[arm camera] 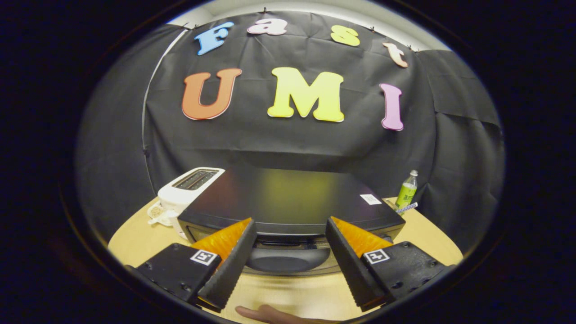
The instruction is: Open the toaster oven, put the food inside, and close the toaster oven door.
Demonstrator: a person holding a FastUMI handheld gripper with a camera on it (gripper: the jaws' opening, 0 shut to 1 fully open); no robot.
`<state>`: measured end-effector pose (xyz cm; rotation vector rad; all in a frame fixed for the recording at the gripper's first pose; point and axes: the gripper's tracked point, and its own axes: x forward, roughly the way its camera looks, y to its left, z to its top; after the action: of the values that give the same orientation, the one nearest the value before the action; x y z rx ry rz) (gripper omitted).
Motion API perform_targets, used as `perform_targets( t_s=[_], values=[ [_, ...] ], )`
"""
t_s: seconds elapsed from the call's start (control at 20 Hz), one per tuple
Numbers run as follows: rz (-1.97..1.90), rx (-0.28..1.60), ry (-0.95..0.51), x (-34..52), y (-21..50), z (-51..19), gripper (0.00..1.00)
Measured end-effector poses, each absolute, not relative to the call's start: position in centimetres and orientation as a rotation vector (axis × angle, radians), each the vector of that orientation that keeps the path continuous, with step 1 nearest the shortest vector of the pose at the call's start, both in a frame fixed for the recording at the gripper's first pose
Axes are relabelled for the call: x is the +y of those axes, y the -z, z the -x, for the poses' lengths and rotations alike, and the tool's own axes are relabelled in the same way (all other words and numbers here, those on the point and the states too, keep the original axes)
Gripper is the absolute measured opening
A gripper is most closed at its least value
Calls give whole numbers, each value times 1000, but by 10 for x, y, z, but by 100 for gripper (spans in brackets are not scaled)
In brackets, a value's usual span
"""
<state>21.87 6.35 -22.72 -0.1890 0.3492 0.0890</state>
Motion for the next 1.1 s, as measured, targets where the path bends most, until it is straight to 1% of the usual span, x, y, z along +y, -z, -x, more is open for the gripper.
perform_targets(
  t_s=[0.2,0.55,0.75,1.1],
  values=[
    [139,322,-76,58,227,-214,100],
    [107,359,-111,55,234,-201,100],
    [82,419,-137,46,259,-156,100],
    [113,434,-152,32,298,-126,100]
  ],
)
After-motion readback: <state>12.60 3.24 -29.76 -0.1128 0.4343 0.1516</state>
